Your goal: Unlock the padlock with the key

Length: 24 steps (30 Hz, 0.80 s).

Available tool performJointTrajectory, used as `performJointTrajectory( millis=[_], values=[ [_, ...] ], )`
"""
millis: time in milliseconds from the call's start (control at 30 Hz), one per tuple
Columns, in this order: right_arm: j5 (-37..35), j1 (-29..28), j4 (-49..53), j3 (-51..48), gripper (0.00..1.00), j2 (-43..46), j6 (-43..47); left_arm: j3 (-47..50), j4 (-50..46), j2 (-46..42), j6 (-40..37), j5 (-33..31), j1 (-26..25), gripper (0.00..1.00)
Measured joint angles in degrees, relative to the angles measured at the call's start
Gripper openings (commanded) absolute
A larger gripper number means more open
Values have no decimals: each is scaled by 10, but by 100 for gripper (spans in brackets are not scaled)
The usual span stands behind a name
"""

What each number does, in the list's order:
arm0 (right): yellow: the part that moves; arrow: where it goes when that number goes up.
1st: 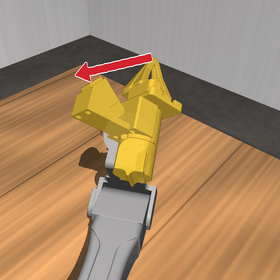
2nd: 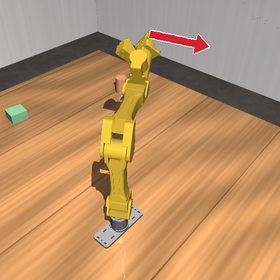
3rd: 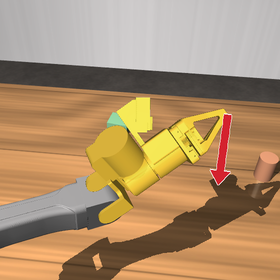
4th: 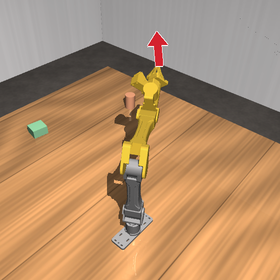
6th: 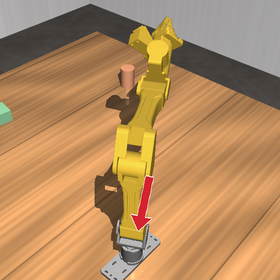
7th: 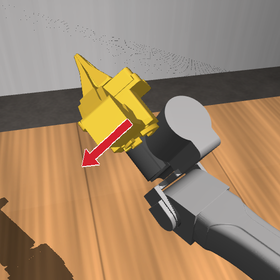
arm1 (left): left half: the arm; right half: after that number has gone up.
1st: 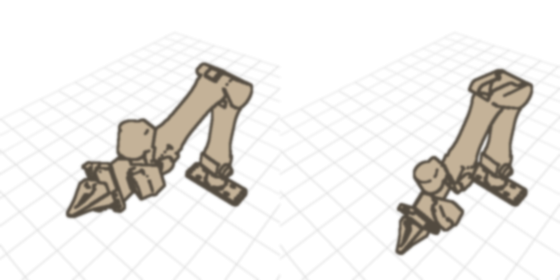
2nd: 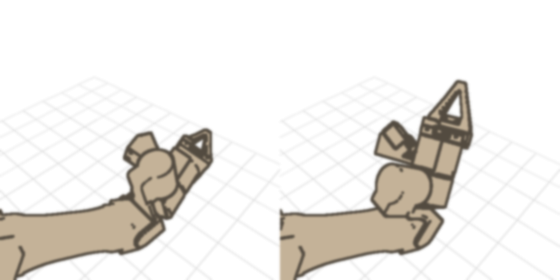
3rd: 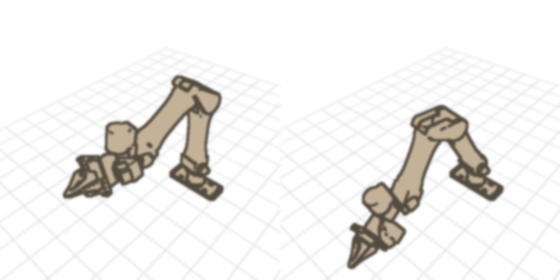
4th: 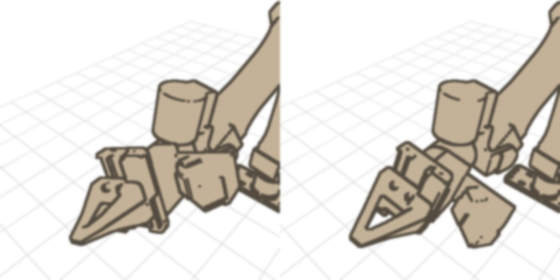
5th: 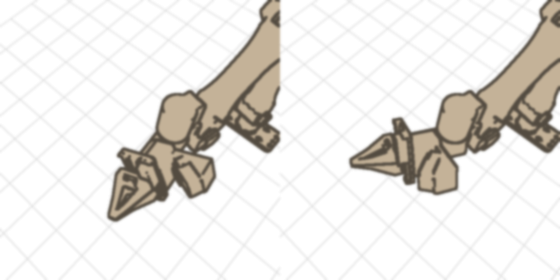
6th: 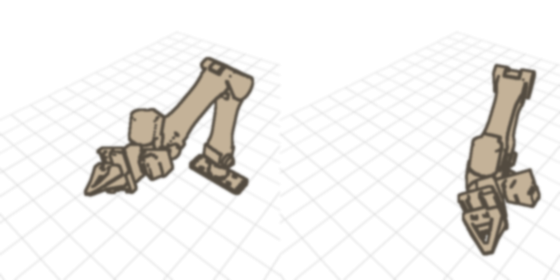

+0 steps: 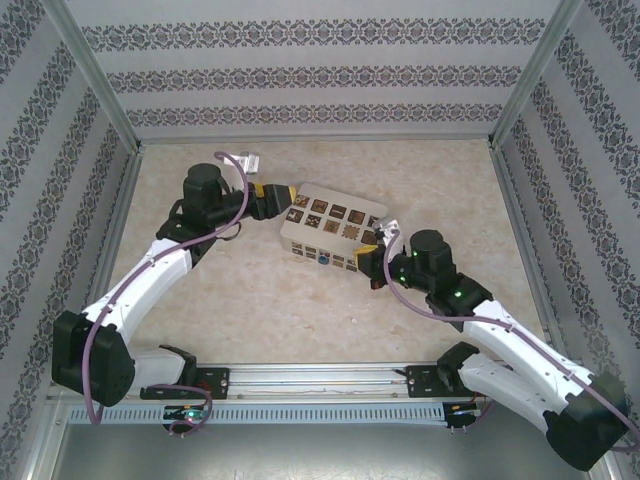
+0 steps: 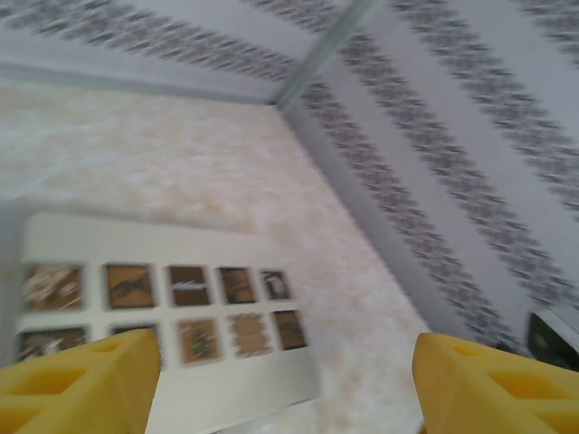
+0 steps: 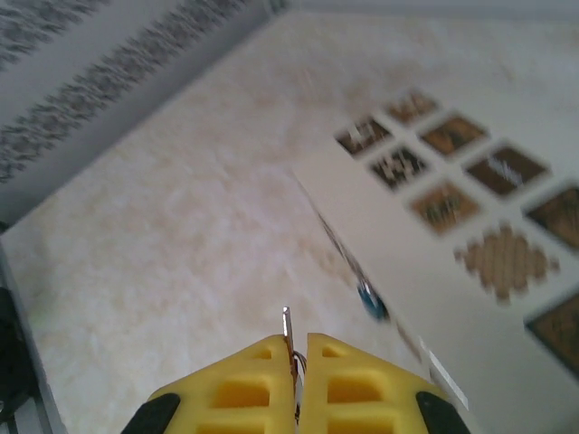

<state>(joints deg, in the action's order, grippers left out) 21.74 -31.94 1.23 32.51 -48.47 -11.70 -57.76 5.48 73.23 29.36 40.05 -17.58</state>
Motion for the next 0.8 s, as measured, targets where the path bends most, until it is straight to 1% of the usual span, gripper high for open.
performJointTrajectory(
  millis=[133,300,467,633,800],
  values=[
    [91,35,-18,30,0,-15,50,-60,1,23,2,87,-13,70],
    [189,68,-33,88,0,-54,77,-114,-19,36,-5,151,-49,63],
    [240,71,-46,114,0,-71,78,-146,-43,36,-22,176,-78,53],
    [263,71,-68,120,0,-75,68,-161,-61,40,-38,182,-95,50],
    [263,71,-90,128,0,-74,46,-161,-71,50,-53,182,-112,48]
  ],
)
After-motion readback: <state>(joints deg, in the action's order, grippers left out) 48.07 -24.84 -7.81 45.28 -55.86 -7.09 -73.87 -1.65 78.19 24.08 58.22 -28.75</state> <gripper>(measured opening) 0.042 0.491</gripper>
